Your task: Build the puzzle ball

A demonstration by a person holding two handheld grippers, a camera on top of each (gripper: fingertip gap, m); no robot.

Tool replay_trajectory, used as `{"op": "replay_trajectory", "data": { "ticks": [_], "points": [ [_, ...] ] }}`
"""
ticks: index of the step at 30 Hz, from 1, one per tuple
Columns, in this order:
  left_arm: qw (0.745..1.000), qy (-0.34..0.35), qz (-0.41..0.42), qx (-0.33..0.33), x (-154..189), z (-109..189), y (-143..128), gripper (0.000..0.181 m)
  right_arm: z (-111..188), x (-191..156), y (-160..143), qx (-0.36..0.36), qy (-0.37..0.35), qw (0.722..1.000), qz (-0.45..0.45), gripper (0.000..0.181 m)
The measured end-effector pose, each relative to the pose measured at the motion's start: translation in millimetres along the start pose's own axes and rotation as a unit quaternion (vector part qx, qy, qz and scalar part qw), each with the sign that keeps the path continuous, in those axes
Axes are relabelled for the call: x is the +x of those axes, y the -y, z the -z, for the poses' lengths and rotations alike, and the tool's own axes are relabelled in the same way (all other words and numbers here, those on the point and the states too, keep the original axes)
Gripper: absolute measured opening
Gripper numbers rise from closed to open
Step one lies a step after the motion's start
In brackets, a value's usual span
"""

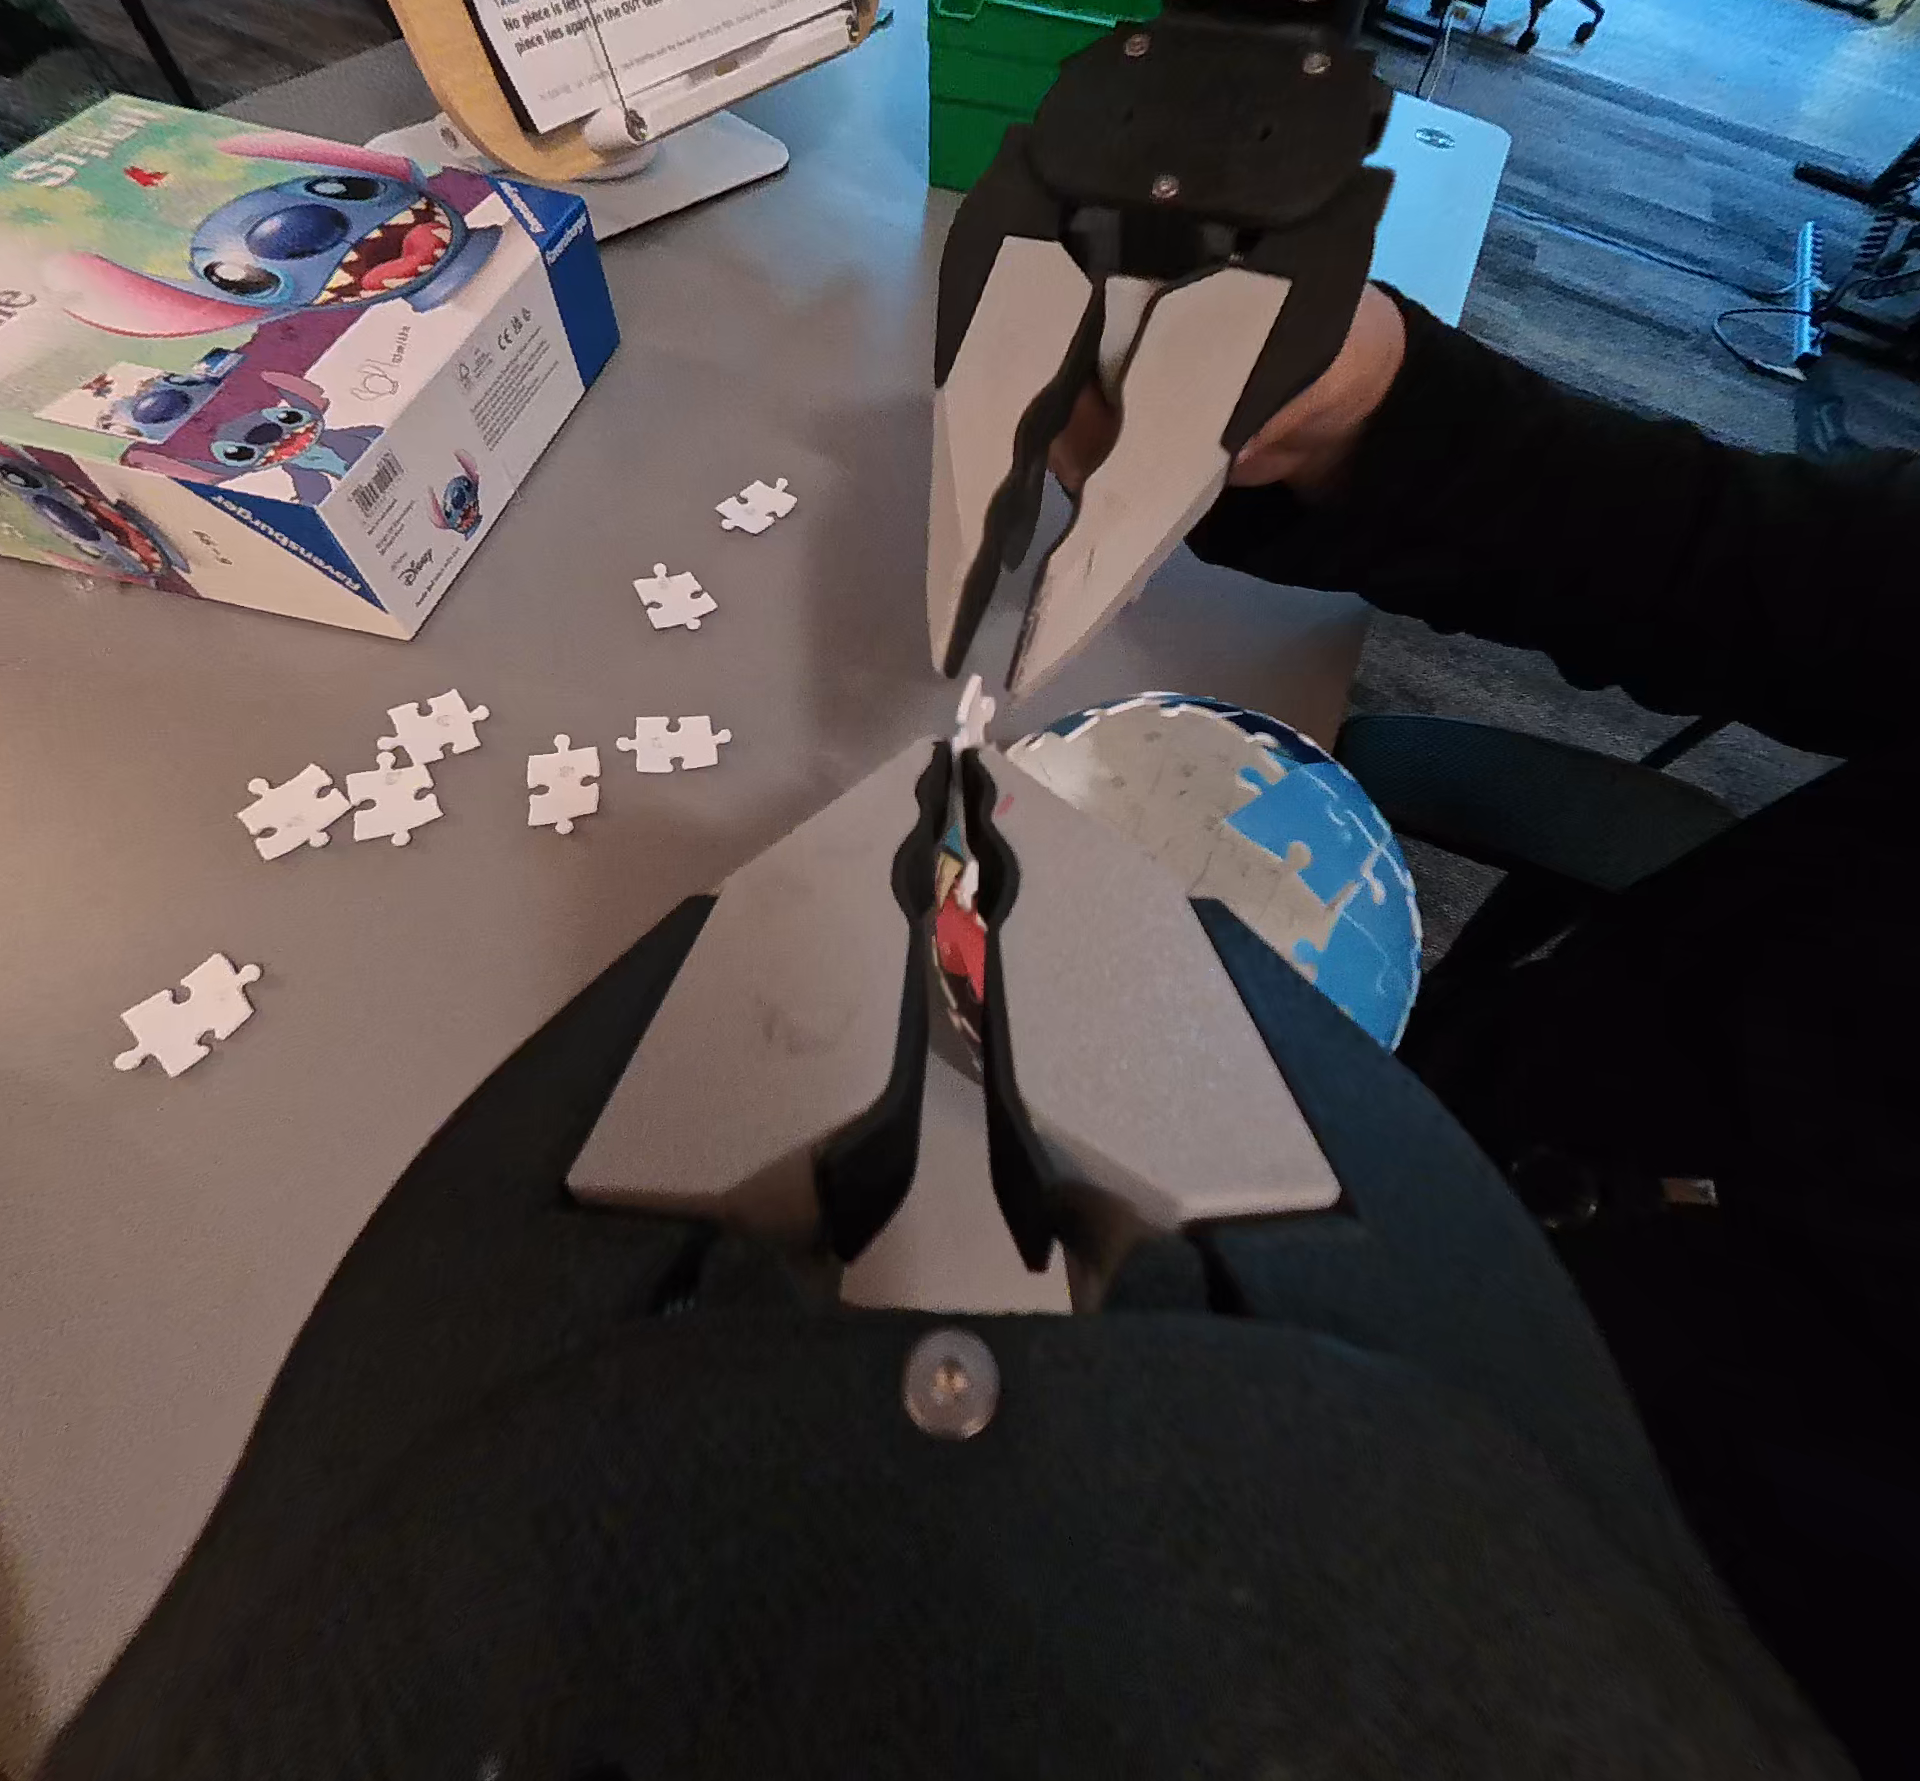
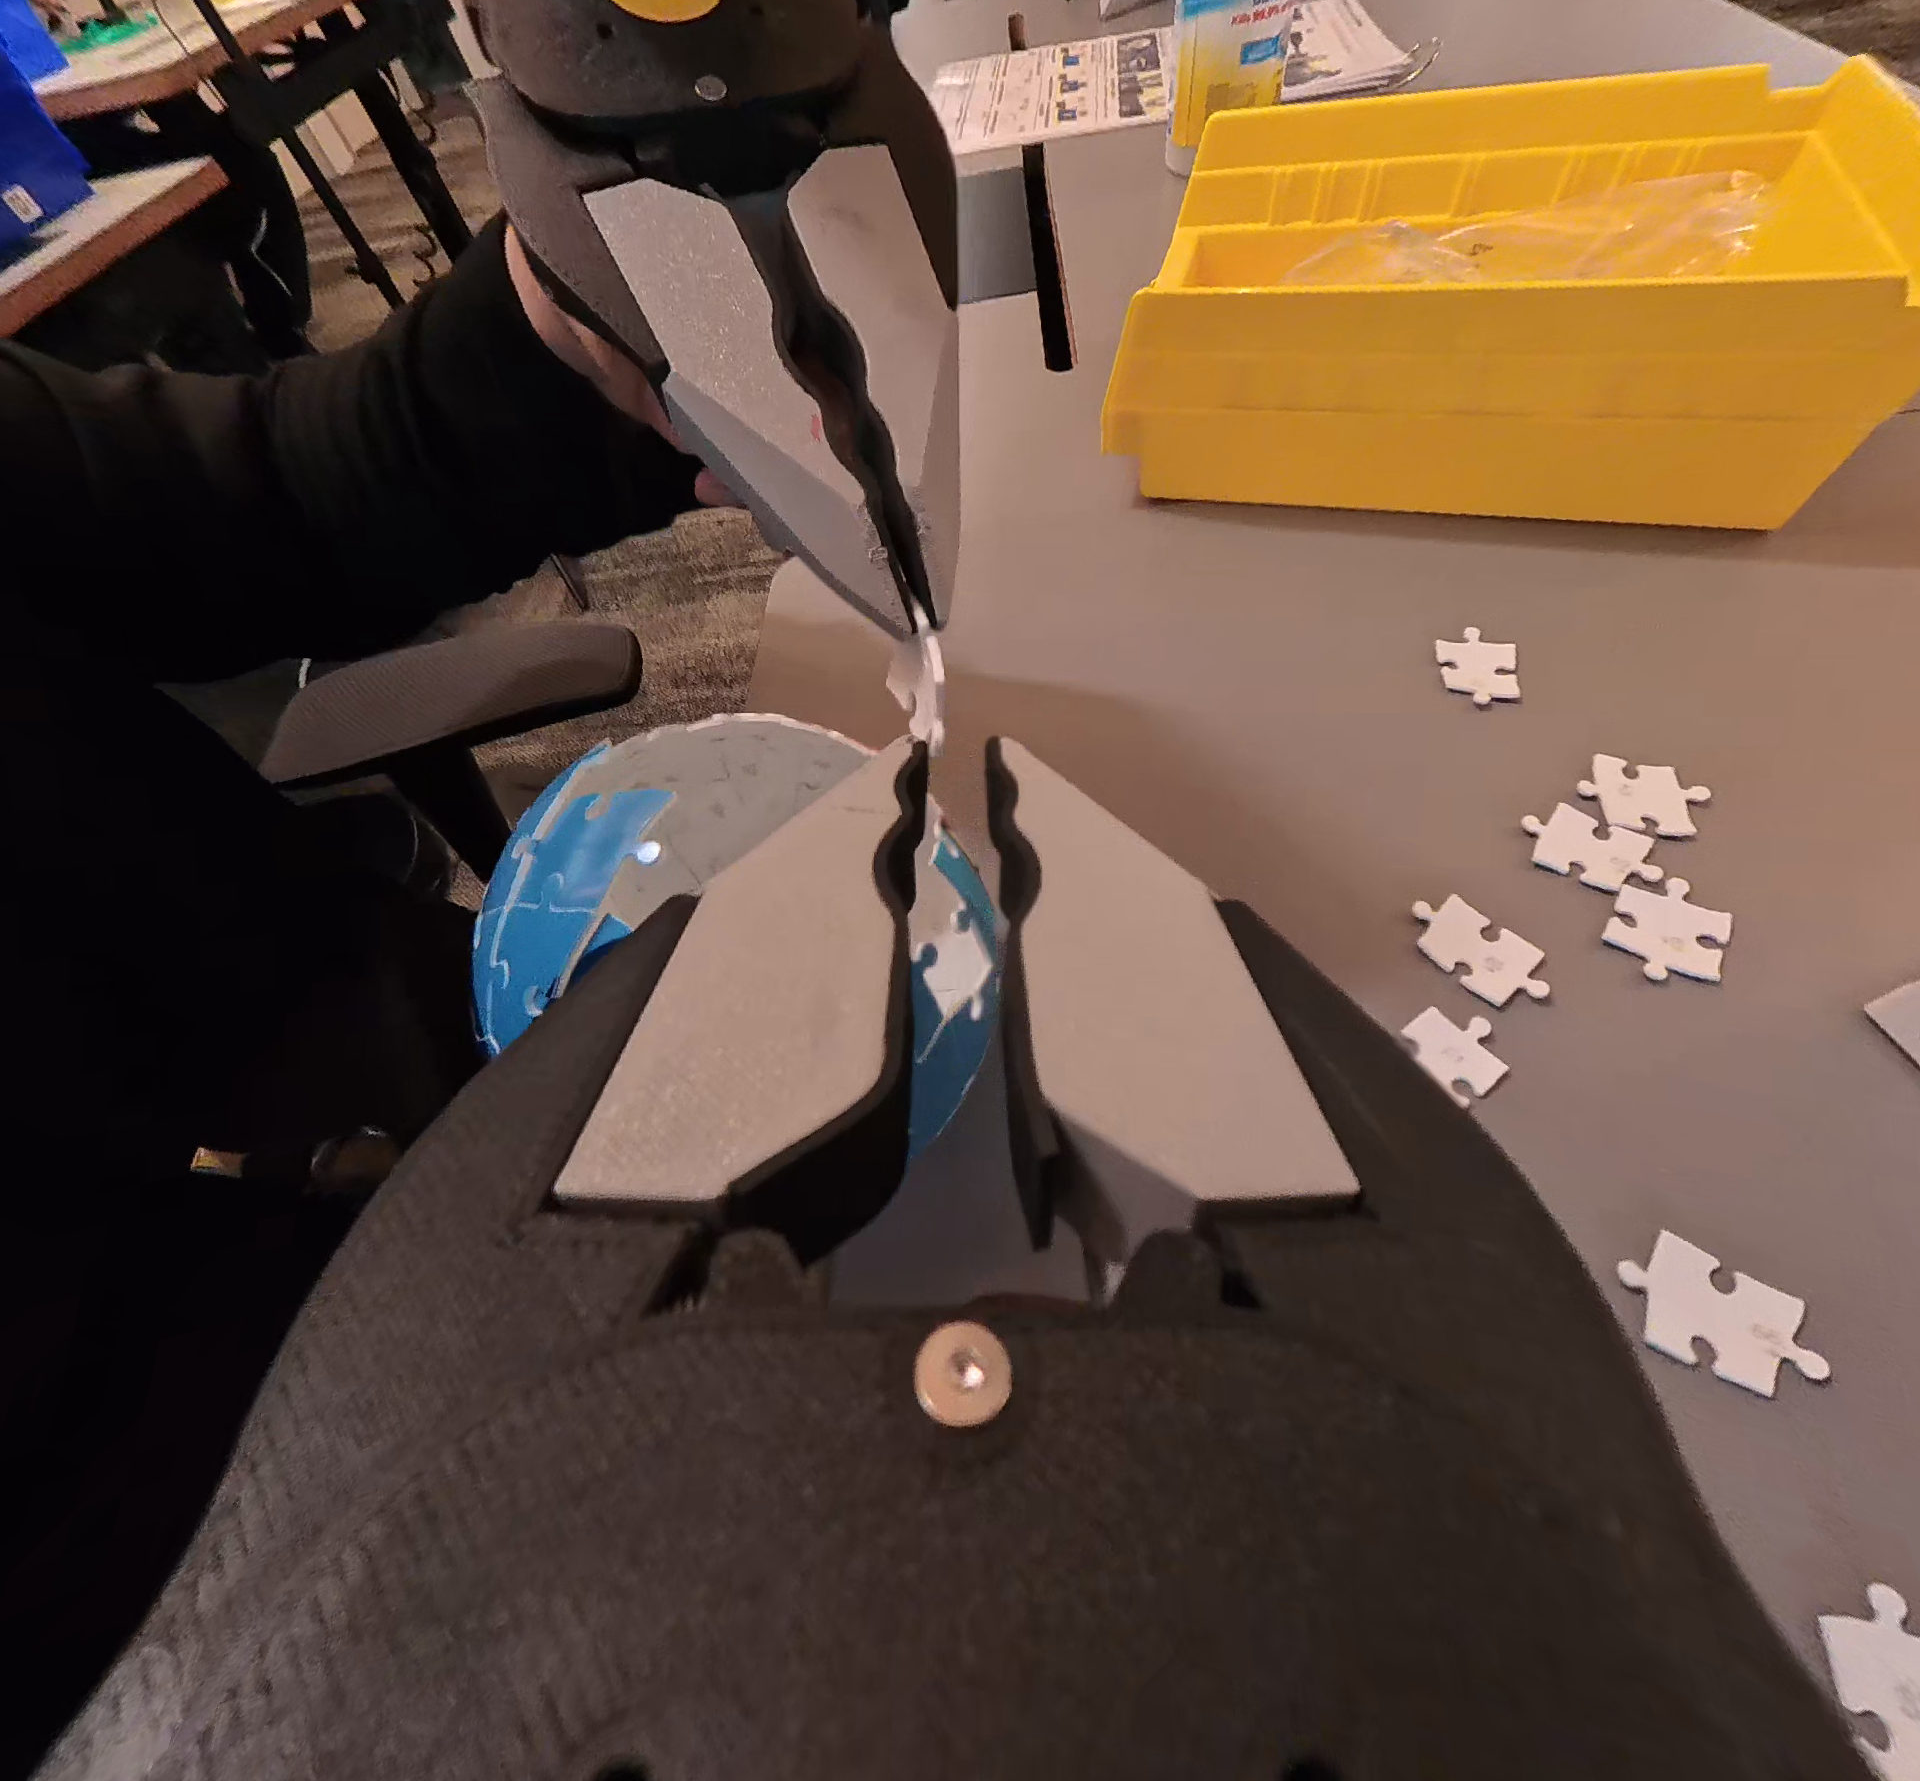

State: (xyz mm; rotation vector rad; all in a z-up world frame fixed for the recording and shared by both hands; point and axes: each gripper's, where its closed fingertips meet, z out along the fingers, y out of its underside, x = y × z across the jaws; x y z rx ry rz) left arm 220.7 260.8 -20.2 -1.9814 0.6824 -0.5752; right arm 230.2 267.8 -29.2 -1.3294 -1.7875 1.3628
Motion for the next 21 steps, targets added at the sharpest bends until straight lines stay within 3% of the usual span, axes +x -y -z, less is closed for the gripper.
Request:
{"op": "replay_trajectory", "data": {
  "ticks": [6, 10, 18, 21],
  "points": [
    [0.999, 0.009, -0.019, -0.033, 2.1, -3.5, -6.4, 0.000, -7.2, -2.0, 1.8, -0.002, 0.007, 1.000, 0.004, 0.011],
    [0.997, 0.027, -0.051, -0.058, 4.3, -3.4, -8.7, 0.000, -15.9, -6.6, -5.7, -0.031, 0.005, 0.999, 0.030, 0.000],
    [0.996, 0.034, -0.054, -0.067, 5.2, -2.6, -14.6, 0.000, -19.0, -9.4, -11.7, -0.065, 0.004, 0.996, 0.054, 0.000],
    [0.993, 0.048, -0.071, -0.085, 3.9, -1.9, -16.8, 0.000, -18.4, -8.9, -6.5, -0.070, -0.004, 0.995, 0.069, 0.010]
  ]
}}
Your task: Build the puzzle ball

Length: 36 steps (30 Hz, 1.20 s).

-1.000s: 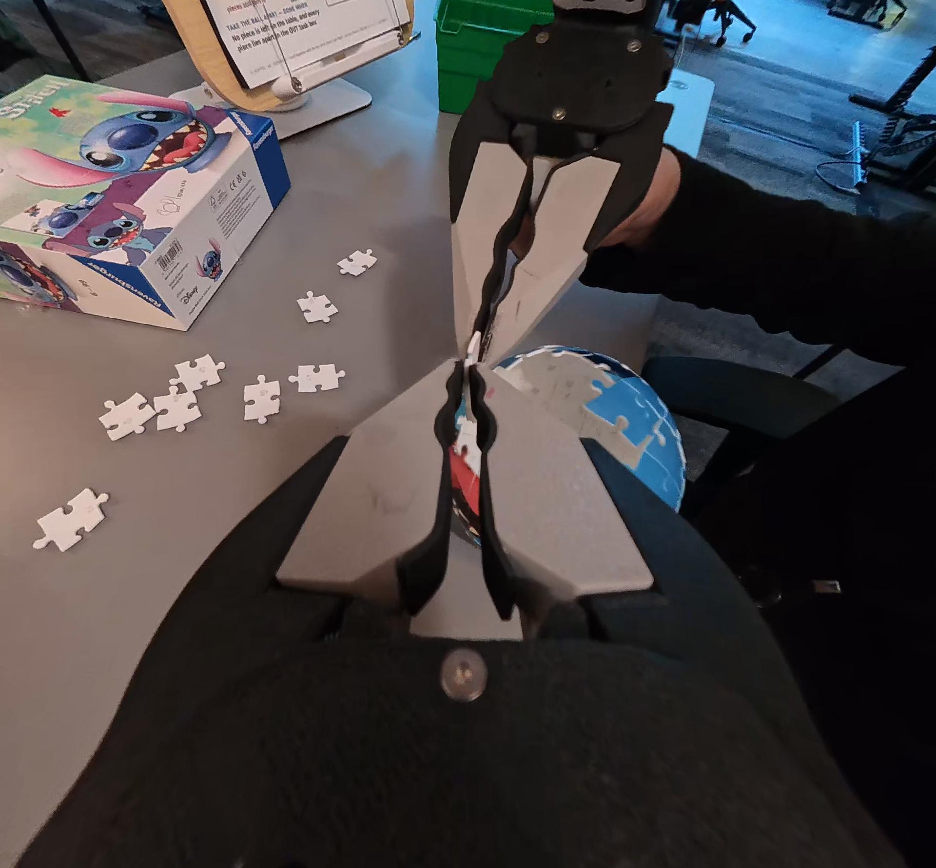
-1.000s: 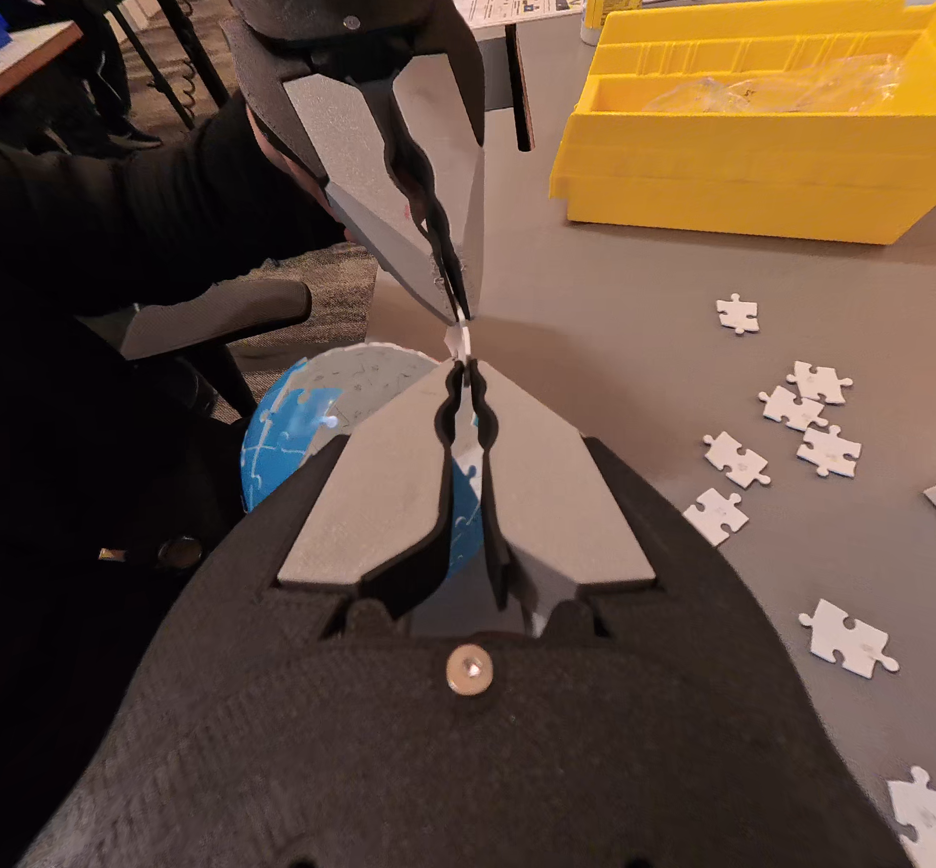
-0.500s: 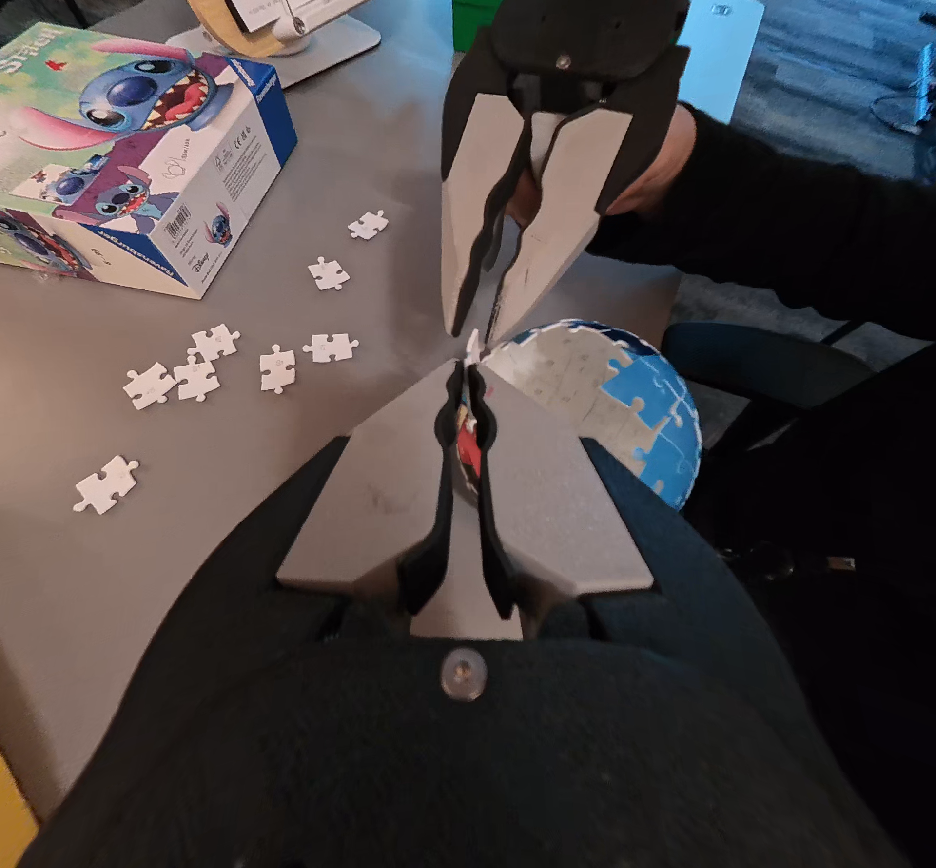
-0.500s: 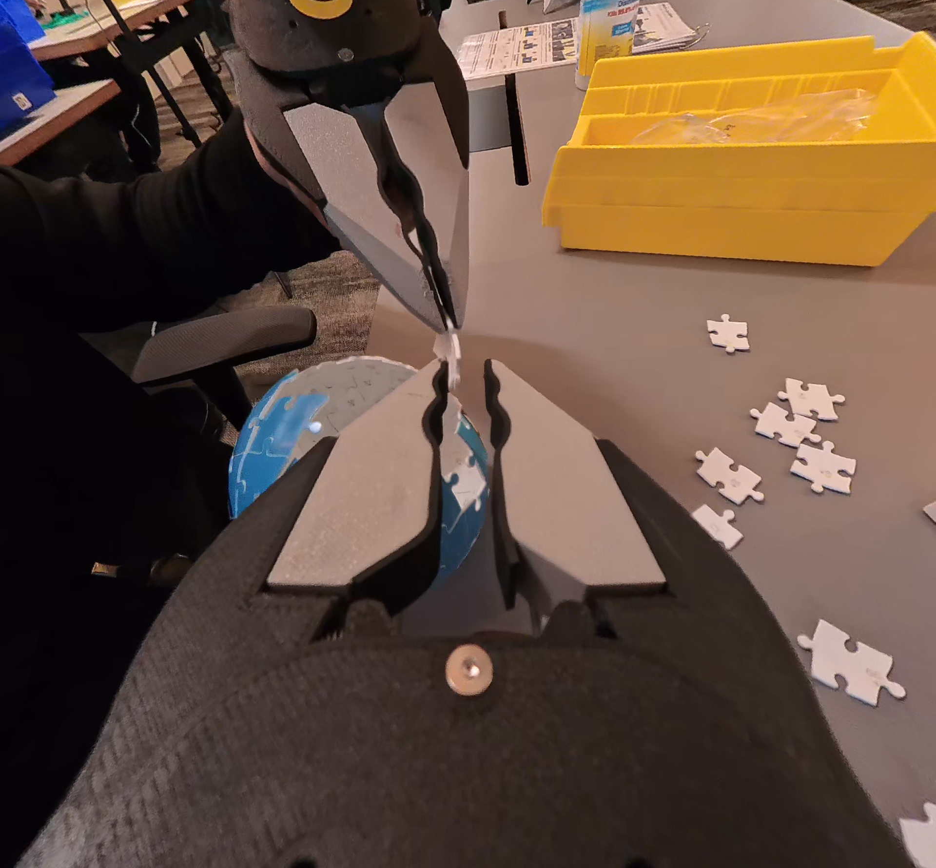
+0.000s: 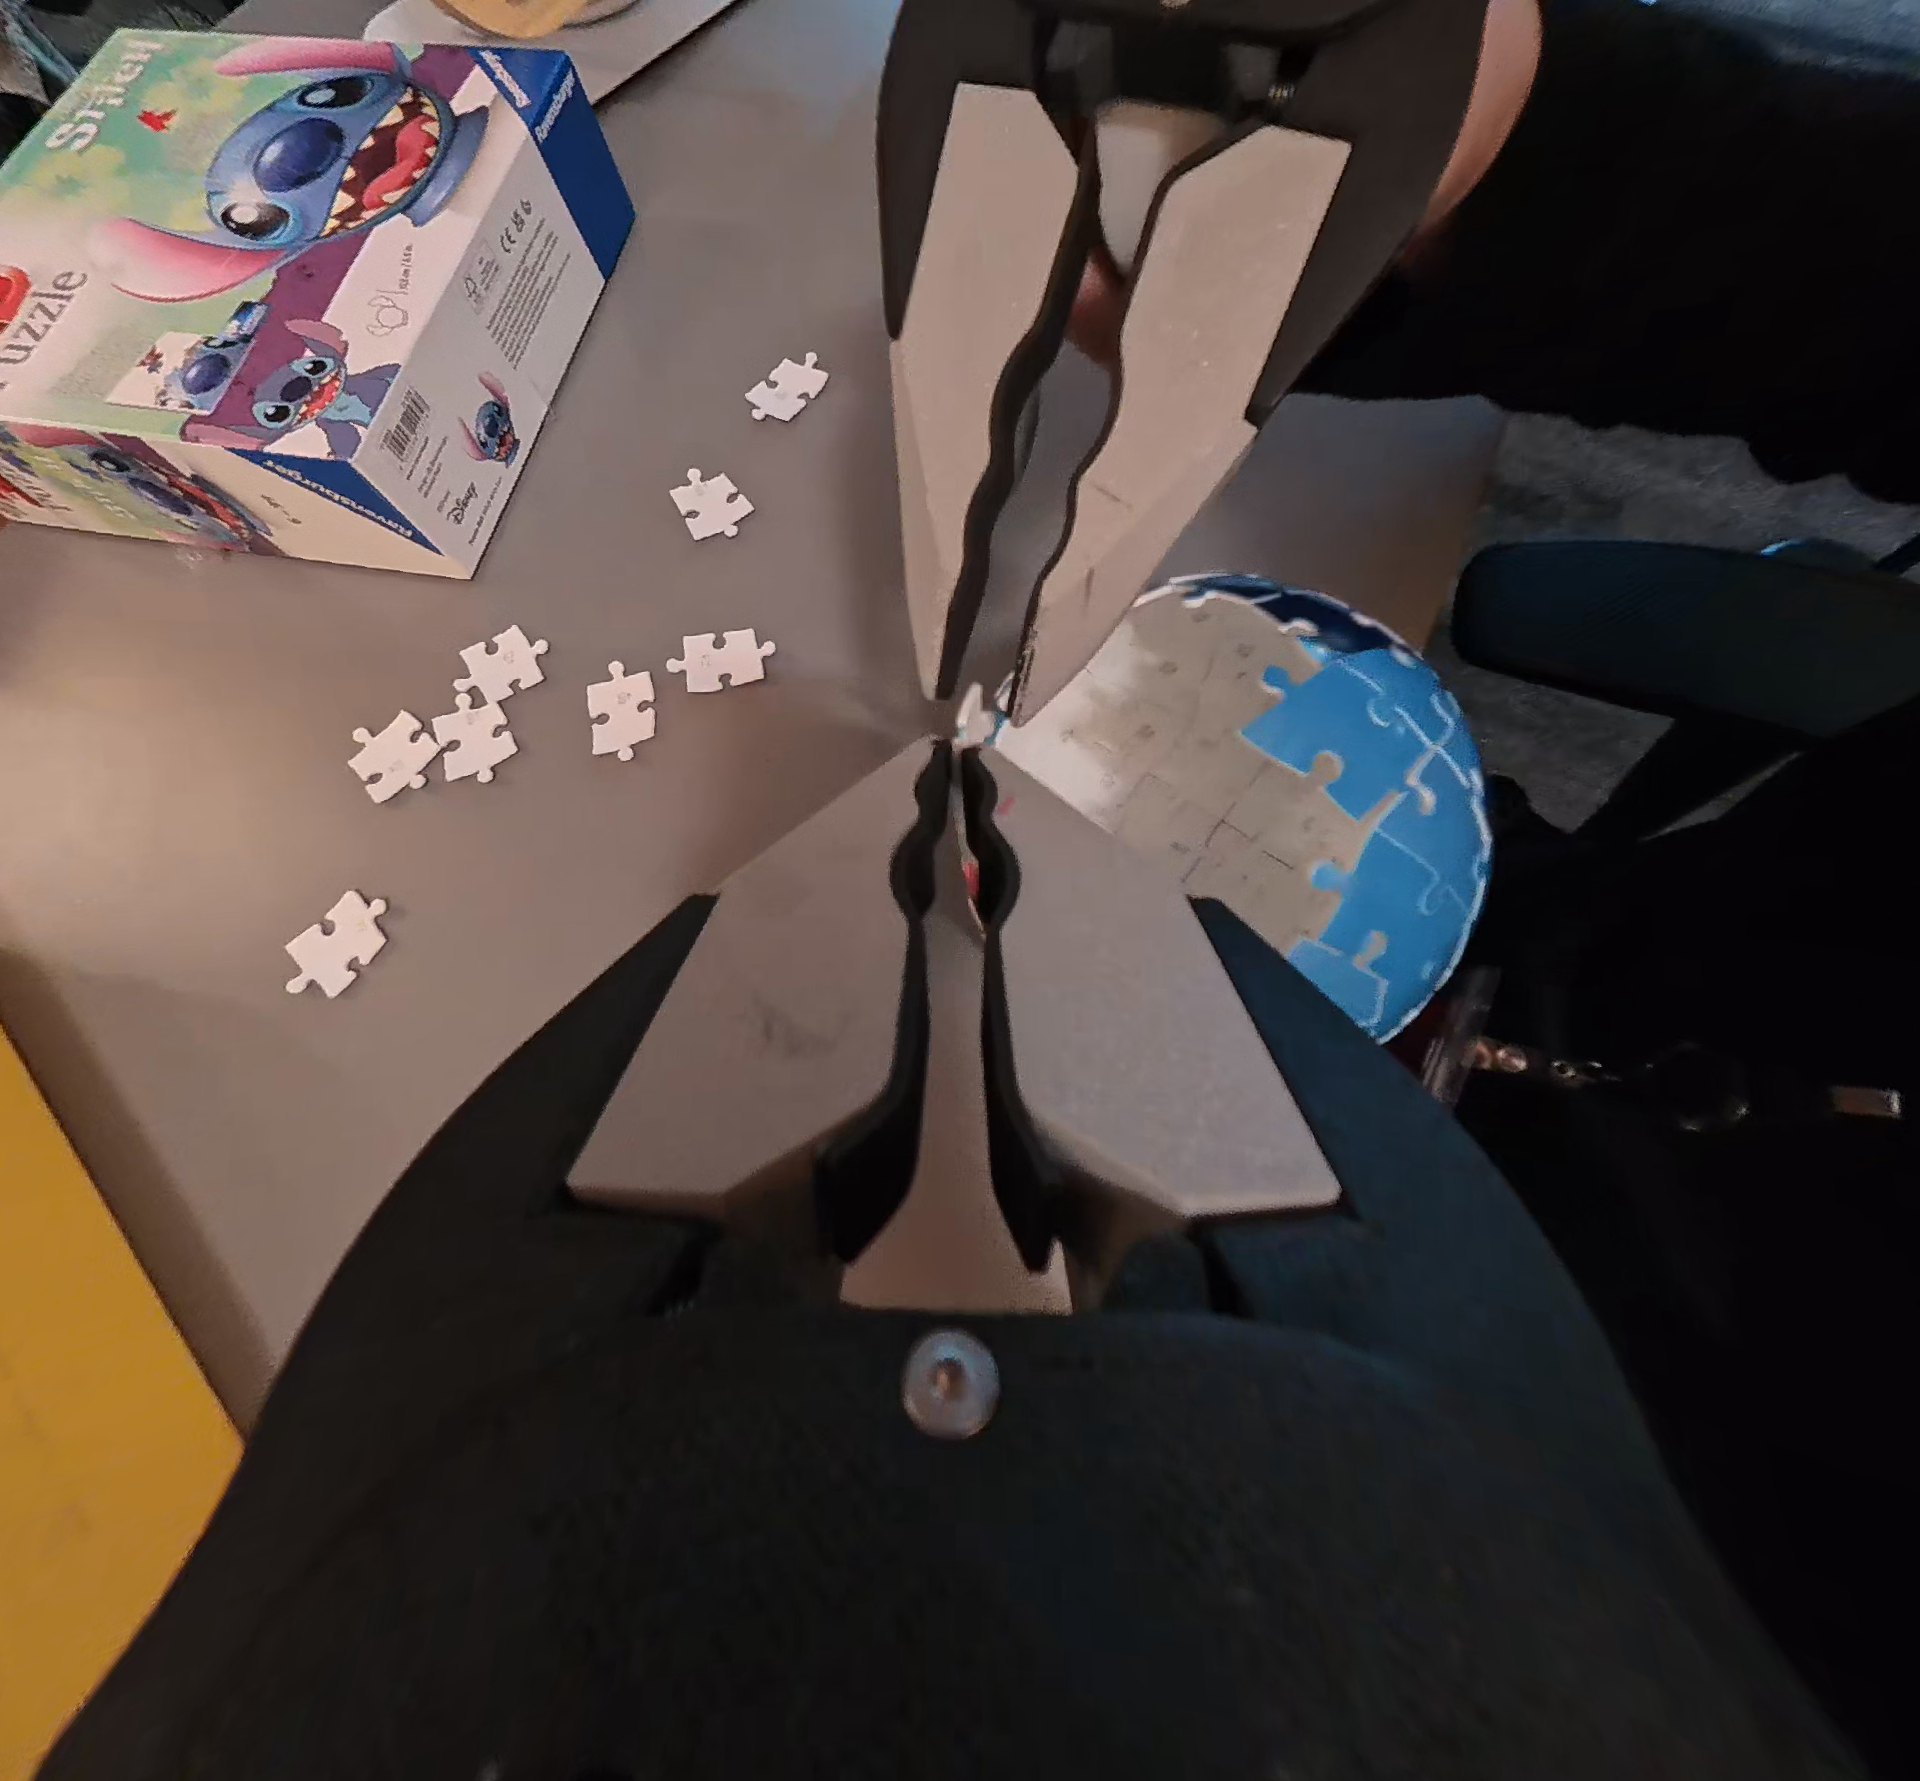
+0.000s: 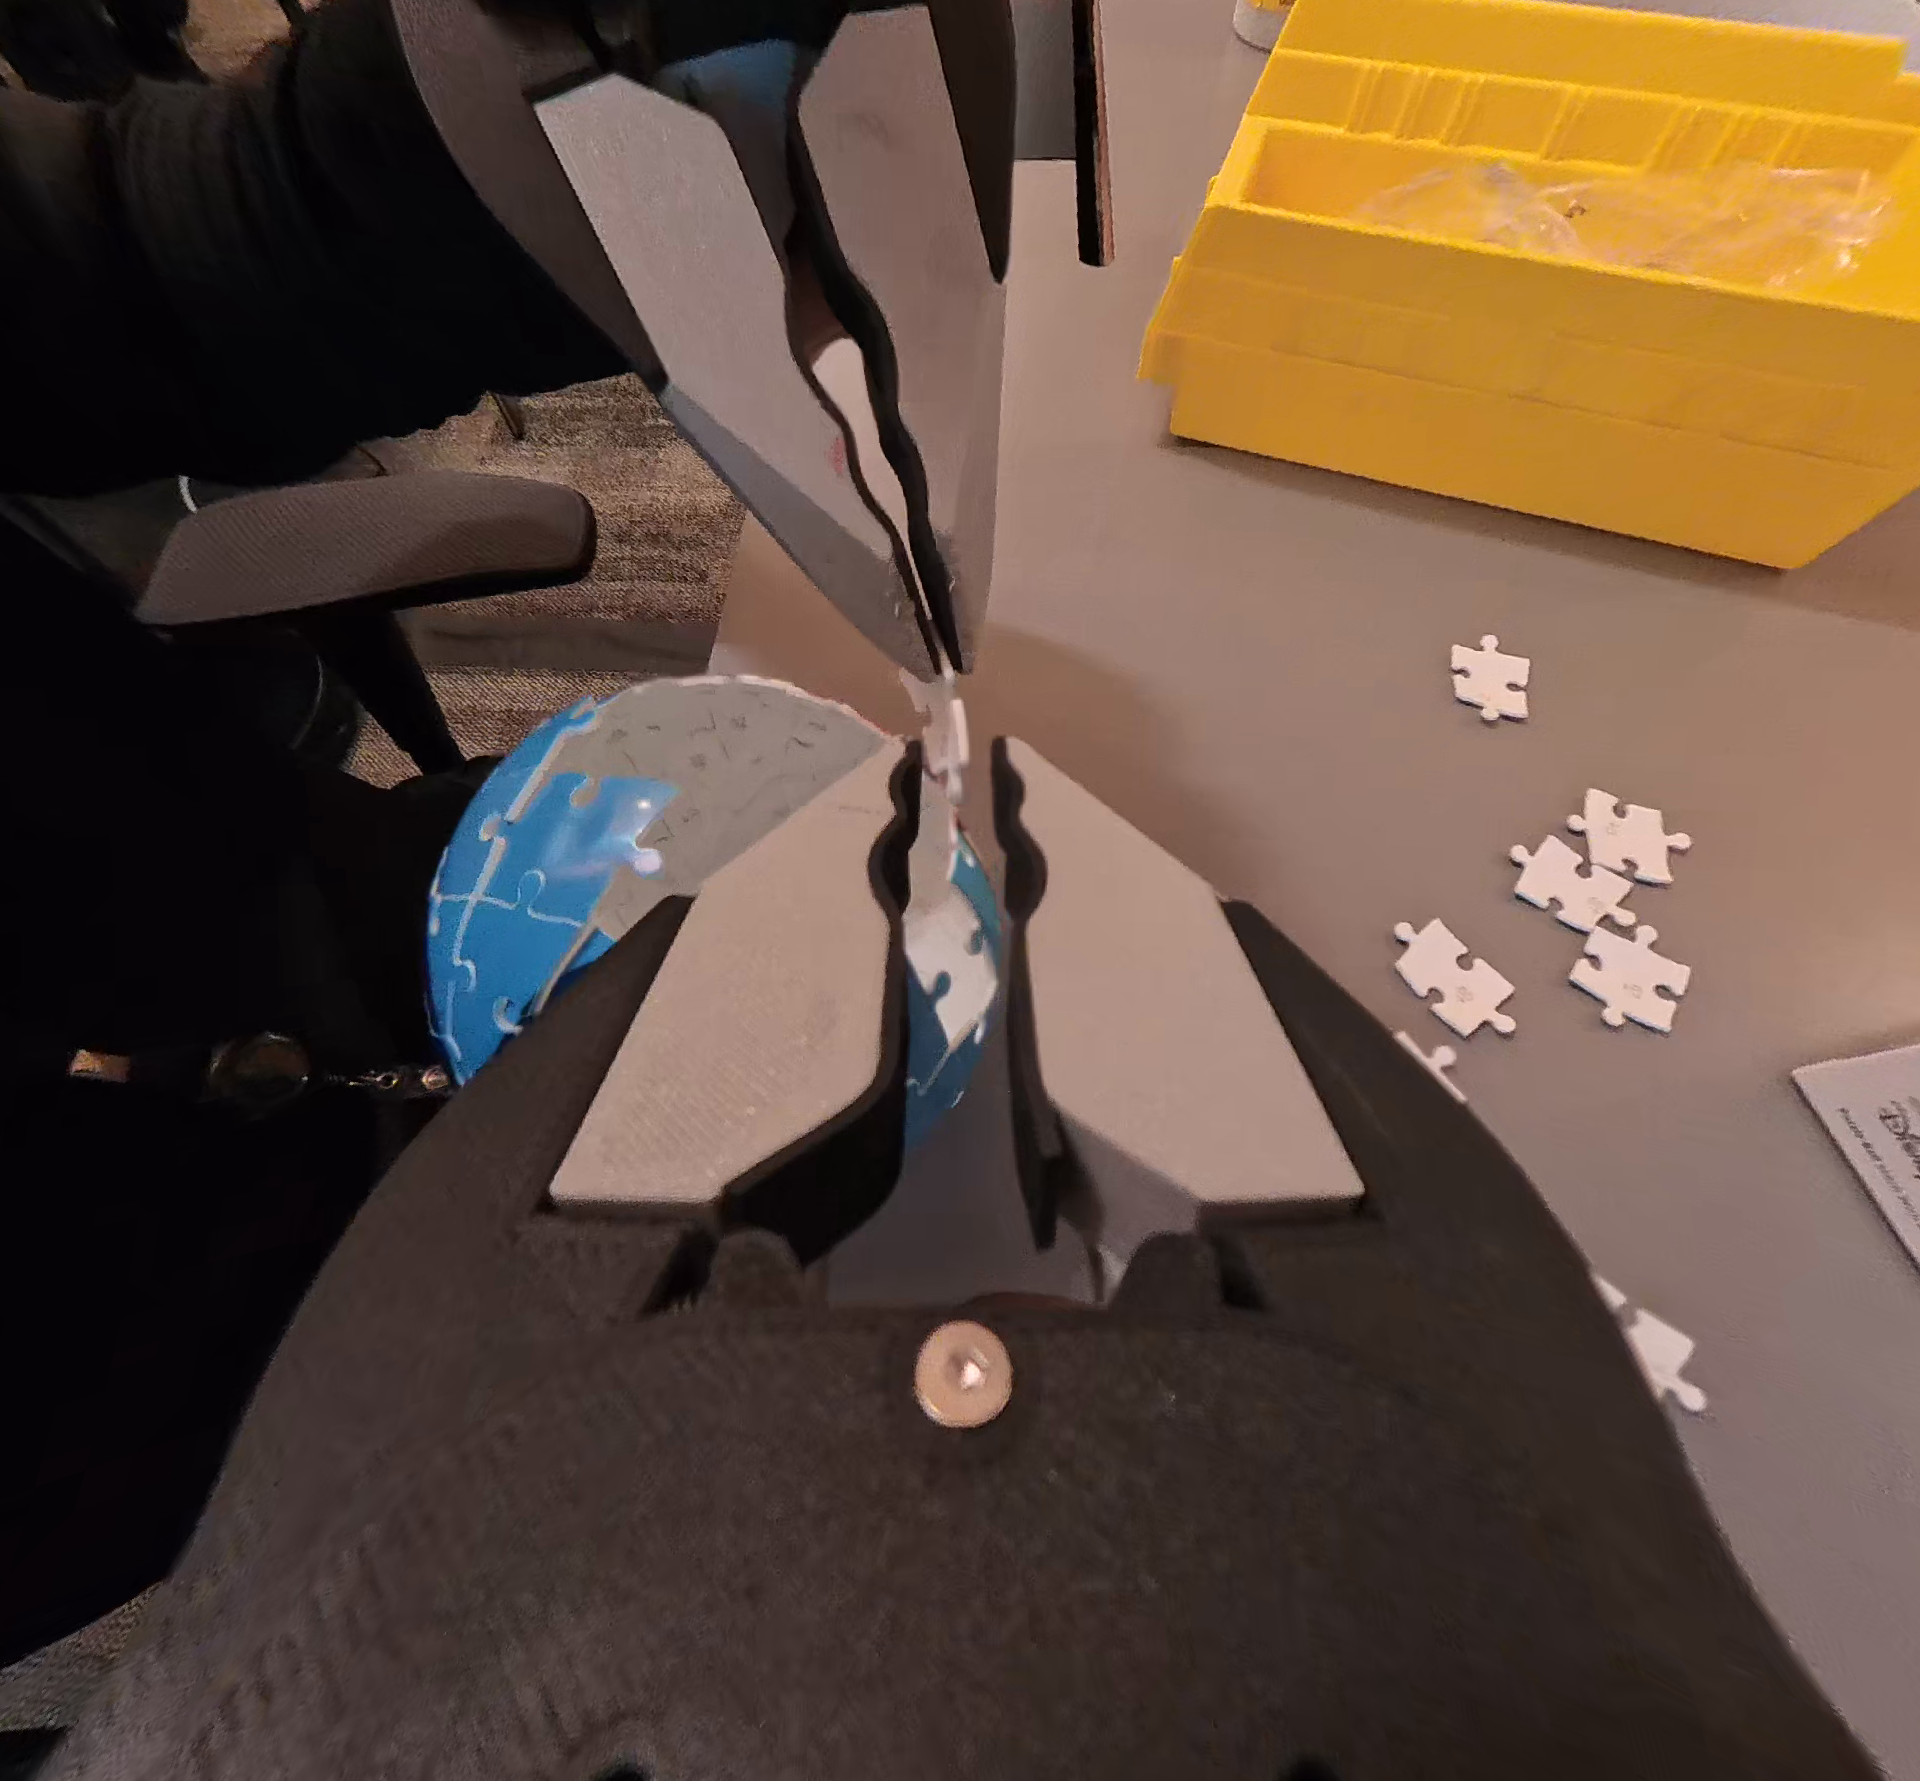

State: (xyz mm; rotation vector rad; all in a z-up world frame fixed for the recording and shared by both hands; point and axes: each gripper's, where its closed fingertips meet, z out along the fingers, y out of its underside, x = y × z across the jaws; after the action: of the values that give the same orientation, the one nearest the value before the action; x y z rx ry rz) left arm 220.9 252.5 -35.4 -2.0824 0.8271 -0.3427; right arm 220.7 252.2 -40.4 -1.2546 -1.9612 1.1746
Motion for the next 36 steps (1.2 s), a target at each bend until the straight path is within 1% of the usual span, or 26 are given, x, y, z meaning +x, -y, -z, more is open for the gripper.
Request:
{"op": "replay_trajectory", "data": {
  "ticks": [3, 6, 8, 11, 13, 15, 17, 18, 19, 20, 21, 22, 24, 25, 27, 28, 32, 34, 36],
  "points": [
    [1.000, 0.007, -0.020, -0.013, 4.0, 0.3, 1.9, 0.000, -1.8, -1.2, 3.5, -0.011, -0.001, 1.000, 0.015, 0.007],
    [0.998, 0.030, -0.043, -0.029, 2.3, 0.8, 1.6, 0.000, -4.8, -2.0, 1.2, -0.030, -0.011, 0.999, 0.040, 0.000],
    [0.998, 0.038, -0.047, -0.026, 2.1, 2.2, 3.1, 0.000, -4.6, -1.6, 2.6, -0.024, -0.022, 0.998, 0.051, 0.000],
    [0.998, 0.047, -0.029, 0.000, -0.6, 7.2, 6.5, 0.001, -0.5, -1.0, 8.2, 0.008, -0.028, 0.999, 0.044, 0.000],
    [0.998, 0.051, -0.014, 0.016, -3.6, 13.4, 3.7, 0.018, 3.9, 0.1, 11.3, 0.034, -0.027, 0.998, 0.035, 0.000],
    [0.998, 0.054, 0.008, 0.035, -8.9, 20.7, -1.4, 0.022, 9.0, 0.0, 13.9, 0.059, -0.022, 0.998, 0.028, 0.000],
    [0.996, 0.061, 0.036, 0.045, -17.3, 29.7, -10.6, 0.024, 16.0, 7.0, 9.5, 0.062, -0.037, 0.997, 0.013, 0.000],
    [0.996, 0.061, 0.048, 0.053, -19.2, 34.5, -16.1, 0.028, 21.5, 11.8, 5.1, 0.063, -0.046, 0.997, 0.001, 0.000],
    [0.995, 0.047, 0.057, 0.062, -16.5, 38.7, -22.1, 0.035, 27.8, 17.2, -1.9, 0.062, -0.055, 0.996, -0.018, 0.000],
    [0.995, 0.020, 0.062, 0.071, -8.4, 41.6, -29.2, 0.050, 34.2, 22.4, -12.3, 0.058, -0.061, 0.996, -0.039, 0.000],
    [0.995, -0.009, 0.066, 0.080, 0.9, 43.4, -36.7, 0.063, 40.1, 27.6, -25.7, 0.050, -0.067, 0.995, -0.060, 0.000],
    [0.993, -0.030, 0.068, 0.090, 8.7, 43.8, -43.9, 0.070, 45.1, 33.6, -40.9, 0.040, -0.074, 0.993, -0.083, 0.000],
    [0.991, -0.050, 0.062, 0.111, 20.3, 38.3, -56.6, 0.086, 51.6, 42.7, -67.4, 0.029, -0.087, 0.988, -0.125, 0.000],
    [0.990, -0.058, 0.053, 0.113, 26.7, 32.8, -63.4, 0.093, 53.4, 43.6, -74.6, 0.035, -0.087, 0.986, -0.136, 0.000],
    [0.992, -0.062, 0.030, 0.103, 36.1, 18.1, -77.4, 0.099, 55.6, 43.0, -80.7, 0.050, -0.085, 0.984, -0.149, 0.000],
    [0.994, -0.054, 0.022, 0.095, 37.2, 9.0, -83.8, 0.101, 55.9, 41.5, -79.3, 0.064, -0.078, 0.983, -0.154, 0.000],
    [0.999, -0.030, -0.005, 0.043, 41.9, -25.0, -102.1, 0.109, 52.4, 32.3, -55.5, 0.153, -0.025, 0.975, -0.156, 0.000],
    [0.999, -0.020, -0.017, 0.030, 45.4, -34.1, -106.6, 0.110, 49.9, 33.6, -51.9, 0.170, -0.024, 0.974, -0.149, 0.000],
    [0.999, -0.007, -0.024, 0.028, 47.6, -38.5, -107.0, 0.112, 49.6, 35.2, -53.3, 0.171, -0.029, 0.974, -0.144, 0.000]
  ]
}}
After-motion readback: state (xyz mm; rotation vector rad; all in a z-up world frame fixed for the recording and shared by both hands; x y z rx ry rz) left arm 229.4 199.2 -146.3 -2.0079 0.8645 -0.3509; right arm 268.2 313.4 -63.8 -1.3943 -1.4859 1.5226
